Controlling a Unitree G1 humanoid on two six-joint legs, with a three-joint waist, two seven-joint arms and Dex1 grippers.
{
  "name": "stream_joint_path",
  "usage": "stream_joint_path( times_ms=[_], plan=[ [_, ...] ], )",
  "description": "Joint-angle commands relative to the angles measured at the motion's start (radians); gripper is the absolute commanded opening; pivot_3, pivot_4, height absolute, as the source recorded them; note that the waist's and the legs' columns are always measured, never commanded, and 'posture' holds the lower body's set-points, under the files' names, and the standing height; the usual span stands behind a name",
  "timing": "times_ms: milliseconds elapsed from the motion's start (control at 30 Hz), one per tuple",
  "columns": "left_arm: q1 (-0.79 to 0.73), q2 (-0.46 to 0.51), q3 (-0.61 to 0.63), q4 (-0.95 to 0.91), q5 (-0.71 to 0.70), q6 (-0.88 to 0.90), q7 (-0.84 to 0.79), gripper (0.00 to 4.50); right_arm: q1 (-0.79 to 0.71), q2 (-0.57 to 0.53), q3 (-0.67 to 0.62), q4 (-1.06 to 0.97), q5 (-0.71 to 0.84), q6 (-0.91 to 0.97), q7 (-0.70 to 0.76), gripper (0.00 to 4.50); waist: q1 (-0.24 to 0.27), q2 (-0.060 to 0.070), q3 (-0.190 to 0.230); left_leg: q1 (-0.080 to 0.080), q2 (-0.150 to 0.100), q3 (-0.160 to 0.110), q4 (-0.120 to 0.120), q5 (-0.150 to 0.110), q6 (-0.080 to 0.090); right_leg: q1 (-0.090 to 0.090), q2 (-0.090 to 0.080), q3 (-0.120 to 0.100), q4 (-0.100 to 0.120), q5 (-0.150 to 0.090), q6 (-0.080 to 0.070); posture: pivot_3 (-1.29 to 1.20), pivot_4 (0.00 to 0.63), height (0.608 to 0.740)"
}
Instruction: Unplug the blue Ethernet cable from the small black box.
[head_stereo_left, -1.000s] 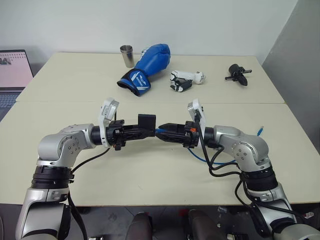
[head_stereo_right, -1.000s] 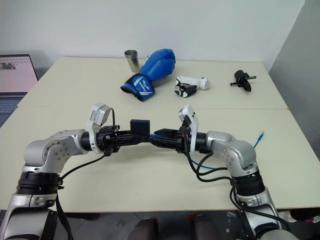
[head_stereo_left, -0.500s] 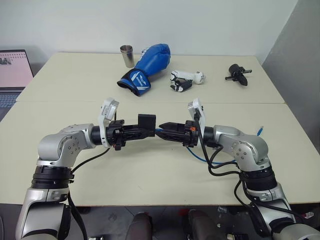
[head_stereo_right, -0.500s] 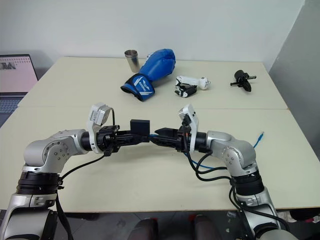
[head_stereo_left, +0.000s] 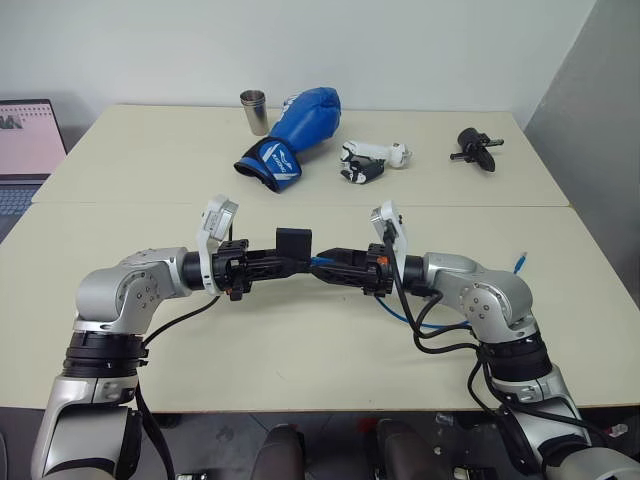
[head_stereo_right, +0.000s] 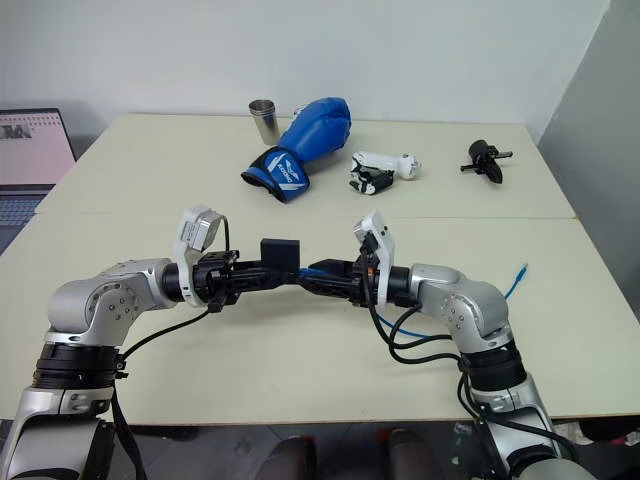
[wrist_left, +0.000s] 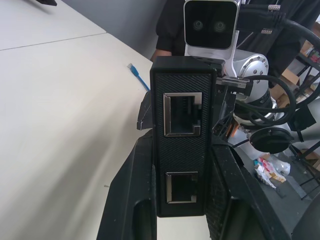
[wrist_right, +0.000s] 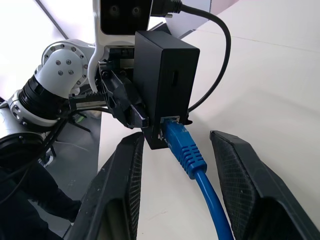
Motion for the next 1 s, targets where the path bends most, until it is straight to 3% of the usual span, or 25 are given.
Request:
stream_joint_path(
  times_ms=[33,733,833,1000],
  plan=[
    [-0.014,0.001,0.02,-0.013,-0.007,-0.01,0.002,0.79,-0.024,0.007,-0.032,-0.007,0.036,0.003,0.006,2.21,0.0,0.0,0.0,0.0,0.0,0.0,0.0,0.0,0.0,0.0,0.0,0.0,0.0,0.0,0.0,0.0,0.15,0.74],
    [-0.012,-0.003,0.018,-0.02,-0.011,-0.01,0.009,0.79,-0.023,0.003,-0.037,-0.008,0.054,0.022,-0.001,2.21,0.0,0.0,0.0,0.0,0.0,0.0,0.0,0.0,0.0,0.0,0.0,0.0,0.0,0.0,0.0,0.0,0.15,0.74],
    [-0.009,-0.001,0.016,-0.023,-0.011,-0.009,0.005,0.79,-0.025,0.002,-0.038,-0.008,0.055,0.024,0.001,1.78,0.0,0.0,0.0,0.0,0.0,0.0,0.0,0.0,0.0,0.0,0.0,0.0,0.0,0.0,0.0,0.0,0.15,0.74],
    [-0.006,0.0,0.011,-0.029,-0.011,-0.008,-0.001,0.79,-0.026,0.001,-0.037,-0.008,0.059,0.028,0.005,0.46,0.0,0.0,0.0,0.0,0.0,0.0,0.0,0.0,0.0,0.0,0.0,0.0,0.0,0.0,0.0,0.0,0.15,0.74]
  ],
)
